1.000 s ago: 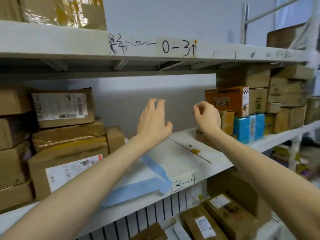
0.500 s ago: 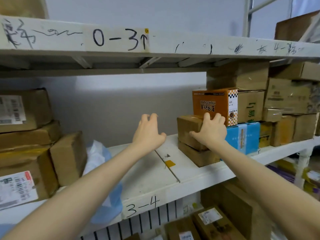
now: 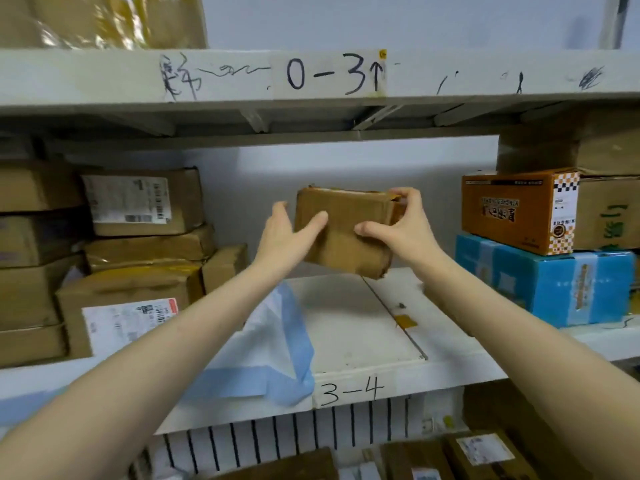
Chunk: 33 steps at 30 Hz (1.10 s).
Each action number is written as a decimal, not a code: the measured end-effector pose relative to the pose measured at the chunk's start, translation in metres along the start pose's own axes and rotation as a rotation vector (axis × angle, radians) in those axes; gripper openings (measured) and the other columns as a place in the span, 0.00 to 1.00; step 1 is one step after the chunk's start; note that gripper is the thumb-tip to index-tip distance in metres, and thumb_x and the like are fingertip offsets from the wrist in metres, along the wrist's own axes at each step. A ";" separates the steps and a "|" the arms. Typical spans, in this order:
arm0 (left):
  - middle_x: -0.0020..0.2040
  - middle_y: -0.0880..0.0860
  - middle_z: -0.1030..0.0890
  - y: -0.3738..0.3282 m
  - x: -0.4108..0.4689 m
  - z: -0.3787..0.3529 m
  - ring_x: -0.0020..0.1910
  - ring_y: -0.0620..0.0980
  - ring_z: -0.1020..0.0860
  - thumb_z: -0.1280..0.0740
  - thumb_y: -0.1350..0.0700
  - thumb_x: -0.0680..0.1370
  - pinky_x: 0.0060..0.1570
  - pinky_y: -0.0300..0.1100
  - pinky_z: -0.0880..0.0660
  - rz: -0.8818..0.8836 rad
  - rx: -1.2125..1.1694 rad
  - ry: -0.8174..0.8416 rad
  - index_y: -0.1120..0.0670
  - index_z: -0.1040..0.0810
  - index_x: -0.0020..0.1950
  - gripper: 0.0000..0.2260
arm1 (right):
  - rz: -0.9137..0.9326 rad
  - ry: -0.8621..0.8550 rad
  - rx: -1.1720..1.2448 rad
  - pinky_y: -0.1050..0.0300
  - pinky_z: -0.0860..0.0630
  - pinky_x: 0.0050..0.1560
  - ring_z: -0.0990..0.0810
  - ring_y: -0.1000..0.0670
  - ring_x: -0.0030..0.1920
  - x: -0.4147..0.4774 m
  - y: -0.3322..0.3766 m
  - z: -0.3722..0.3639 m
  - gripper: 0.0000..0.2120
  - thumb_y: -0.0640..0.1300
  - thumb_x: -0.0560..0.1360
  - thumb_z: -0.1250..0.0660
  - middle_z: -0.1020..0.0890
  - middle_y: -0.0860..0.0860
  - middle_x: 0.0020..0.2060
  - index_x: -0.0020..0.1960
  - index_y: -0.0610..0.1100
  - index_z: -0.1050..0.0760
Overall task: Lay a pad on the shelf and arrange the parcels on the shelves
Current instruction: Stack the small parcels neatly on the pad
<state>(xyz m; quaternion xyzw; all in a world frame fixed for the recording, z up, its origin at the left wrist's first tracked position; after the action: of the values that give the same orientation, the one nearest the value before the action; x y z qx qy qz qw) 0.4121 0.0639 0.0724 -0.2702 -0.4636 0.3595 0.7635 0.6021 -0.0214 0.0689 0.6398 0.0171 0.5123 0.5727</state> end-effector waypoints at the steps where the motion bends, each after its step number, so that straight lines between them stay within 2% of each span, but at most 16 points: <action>1: 0.67 0.54 0.29 0.005 -0.002 0.014 0.64 0.53 0.28 0.33 0.34 0.70 0.65 0.51 0.31 0.029 -0.097 -0.006 0.53 0.40 0.73 0.38 | -0.027 0.031 0.126 0.49 0.25 0.59 0.27 0.48 0.59 -0.001 0.006 -0.014 0.39 0.49 0.60 0.20 0.28 0.49 0.59 0.64 0.49 0.38; 4: 0.61 0.49 0.25 0.015 -0.012 0.063 0.59 0.49 0.25 0.30 0.41 0.72 0.58 0.43 0.28 0.048 -0.283 -0.043 0.52 0.34 0.69 0.30 | -0.038 0.147 0.371 0.50 0.23 0.60 0.24 0.48 0.60 -0.003 0.032 -0.061 0.38 0.48 0.58 0.22 0.27 0.47 0.60 0.63 0.49 0.37; 8: 0.60 0.48 0.26 0.025 -0.022 0.137 0.57 0.47 0.26 0.31 0.42 0.73 0.55 0.41 0.28 -0.005 -0.262 -0.231 0.51 0.32 0.69 0.28 | -0.021 0.319 0.572 0.47 0.25 0.63 0.26 0.45 0.64 -0.008 0.064 -0.120 0.45 0.46 0.61 0.20 0.30 0.44 0.65 0.68 0.49 0.44; 10: 0.60 0.49 0.24 0.031 -0.028 0.174 0.56 0.47 0.25 0.32 0.43 0.74 0.52 0.38 0.28 -0.042 -0.232 -0.320 0.52 0.30 0.67 0.25 | -0.007 0.351 0.571 0.46 0.26 0.64 0.27 0.46 0.65 -0.012 0.080 -0.149 0.47 0.51 0.57 0.19 0.31 0.45 0.64 0.67 0.49 0.44; 12: 0.59 0.51 0.24 0.039 -0.035 0.205 0.56 0.47 0.25 0.33 0.46 0.76 0.53 0.40 0.27 -0.079 -0.190 -0.375 0.54 0.28 0.65 0.21 | 0.021 0.353 0.552 0.46 0.25 0.63 0.26 0.48 0.63 -0.014 0.095 -0.175 0.47 0.55 0.53 0.21 0.29 0.47 0.62 0.65 0.48 0.40; 15: 0.61 0.50 0.26 0.051 -0.046 0.244 0.58 0.47 0.26 0.31 0.52 0.75 0.60 0.44 0.27 -0.144 -0.045 -0.489 0.52 0.32 0.65 0.20 | 0.041 0.382 0.557 0.45 0.24 0.62 0.24 0.48 0.61 -0.017 0.113 -0.210 0.45 0.52 0.54 0.20 0.27 0.48 0.61 0.66 0.46 0.36; 19: 0.60 0.50 0.32 0.059 -0.056 0.275 0.56 0.46 0.29 0.31 0.62 0.73 0.56 0.39 0.31 -0.240 0.237 -0.631 0.53 0.36 0.68 0.26 | 0.075 0.427 0.458 0.47 0.25 0.63 0.25 0.47 0.64 -0.028 0.119 -0.250 0.38 0.46 0.62 0.19 0.27 0.50 0.63 0.66 0.48 0.36; 22: 0.55 0.48 0.31 0.069 -0.053 0.281 0.52 0.44 0.29 0.30 0.62 0.72 0.52 0.39 0.30 -0.269 0.364 -0.569 0.53 0.31 0.63 0.21 | 0.123 0.365 0.289 0.50 0.27 0.64 0.28 0.49 0.66 -0.035 0.115 -0.266 0.36 0.49 0.66 0.21 0.28 0.51 0.66 0.68 0.51 0.37; 24: 0.51 0.49 0.25 0.074 -0.049 0.273 0.47 0.45 0.26 0.31 0.63 0.72 0.48 0.41 0.26 -0.310 0.416 -0.442 0.52 0.25 0.55 0.14 | 0.138 0.280 0.195 0.51 0.25 0.62 0.27 0.51 0.65 -0.037 0.113 -0.268 0.37 0.55 0.66 0.23 0.29 0.52 0.67 0.69 0.51 0.36; 26: 0.46 0.49 0.23 0.081 -0.045 0.263 0.44 0.45 0.25 0.31 0.63 0.72 0.46 0.41 0.25 -0.322 0.463 -0.317 0.50 0.24 0.47 0.09 | 0.171 0.207 0.149 0.55 0.24 0.59 0.25 0.51 0.62 -0.039 0.118 -0.269 0.36 0.56 0.66 0.23 0.27 0.50 0.66 0.68 0.49 0.34; 28: 0.46 0.48 0.24 0.087 -0.041 0.256 0.43 0.46 0.26 0.31 0.62 0.72 0.46 0.39 0.28 -0.309 0.493 -0.279 0.51 0.24 0.48 0.08 | 0.219 0.186 0.155 0.60 0.23 0.55 0.23 0.52 0.58 -0.041 0.127 -0.271 0.28 0.52 0.67 0.23 0.24 0.51 0.60 0.62 0.47 0.30; 30: 0.49 0.48 0.27 0.090 -0.037 0.257 0.45 0.46 0.27 0.30 0.60 0.72 0.47 0.38 0.30 -0.297 0.495 -0.309 0.52 0.23 0.52 0.10 | 0.256 0.163 0.135 0.64 0.24 0.51 0.22 0.54 0.52 -0.044 0.132 -0.276 0.21 0.49 0.68 0.23 0.22 0.53 0.52 0.55 0.47 0.29; 33: 0.50 0.47 0.30 0.093 -0.032 0.258 0.46 0.46 0.28 0.30 0.58 0.72 0.47 0.38 0.32 -0.285 0.531 -0.319 0.52 0.24 0.54 0.11 | 0.282 0.151 0.076 0.63 0.25 0.48 0.23 0.52 0.49 -0.049 0.129 -0.284 0.18 0.49 0.69 0.24 0.23 0.51 0.48 0.51 0.46 0.30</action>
<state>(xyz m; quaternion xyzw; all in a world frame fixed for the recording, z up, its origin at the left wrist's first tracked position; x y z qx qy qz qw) 0.1420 0.1142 0.0965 0.0651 -0.5005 0.3950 0.7676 0.3147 0.1077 0.0833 0.6166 -0.0104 0.6332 0.4677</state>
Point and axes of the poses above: each hand's wrist, its own x-axis towards the middle knuckle, its own z-axis out of the back of the hand, y = z × x, the point moved 6 cm from there along x, towards the middle knuckle
